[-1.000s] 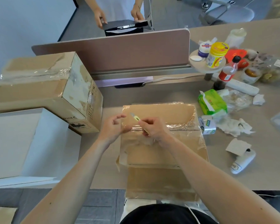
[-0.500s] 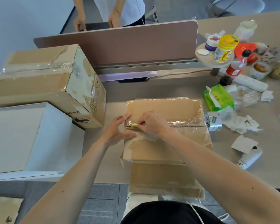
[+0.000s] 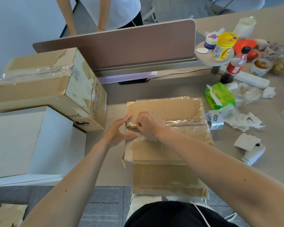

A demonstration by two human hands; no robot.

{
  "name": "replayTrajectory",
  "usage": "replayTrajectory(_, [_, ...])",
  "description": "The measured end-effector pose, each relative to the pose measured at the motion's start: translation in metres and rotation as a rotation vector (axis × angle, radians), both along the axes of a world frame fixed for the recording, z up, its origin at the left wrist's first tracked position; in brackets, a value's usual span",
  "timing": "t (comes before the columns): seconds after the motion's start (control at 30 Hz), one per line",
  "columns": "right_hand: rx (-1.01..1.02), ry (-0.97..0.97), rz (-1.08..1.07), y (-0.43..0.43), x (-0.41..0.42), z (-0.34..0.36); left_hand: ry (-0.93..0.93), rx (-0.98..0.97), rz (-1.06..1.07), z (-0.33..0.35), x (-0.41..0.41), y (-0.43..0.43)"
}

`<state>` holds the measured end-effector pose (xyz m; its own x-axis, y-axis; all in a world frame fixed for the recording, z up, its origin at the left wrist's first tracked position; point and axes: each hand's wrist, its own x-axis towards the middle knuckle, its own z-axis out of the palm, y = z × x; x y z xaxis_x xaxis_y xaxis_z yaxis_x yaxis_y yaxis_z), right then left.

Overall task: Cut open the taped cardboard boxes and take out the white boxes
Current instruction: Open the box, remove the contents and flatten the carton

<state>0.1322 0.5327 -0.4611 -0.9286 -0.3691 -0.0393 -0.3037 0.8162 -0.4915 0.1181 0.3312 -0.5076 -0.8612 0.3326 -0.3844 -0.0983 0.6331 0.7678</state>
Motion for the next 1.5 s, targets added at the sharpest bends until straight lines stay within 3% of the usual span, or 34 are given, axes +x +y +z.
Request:
replayTrajectory(0.43, [0.133, -0.024, 0.037, 0.016, -0.001, -0.002, 0.005, -0.037, 0.011, 0.006, 0.001, 0.003])
replayTrajectory(0.73, [0.213, -0.096, -0.075, 0.090, 0.011, 0.003, -0.012, -0.110, 0.025, 0.012, 0.001, 0.007])
replayTrajectory(0.9, [0.231, -0.093, -0.151, 0.140, 0.027, 0.010, 0.041, -0.236, -0.034, 0.022, -0.002, 0.012])
replayTrajectory(1.1, [0.269, -0.058, -0.180, 0.141, 0.028, 0.010, 0.318, -0.630, -0.192, 0.049, -0.010, 0.054])
replayTrajectory(1.27, [0.244, -0.085, -0.198, 0.132, 0.024, 0.010, 0.237, -0.511, -0.311, 0.039, 0.012, 0.139])
replayTrajectory(1.5, [0.120, -0.113, -0.284, 0.107, 0.021, 0.001, 0.187, -0.652, -0.366, 0.025, 0.003, 0.138])
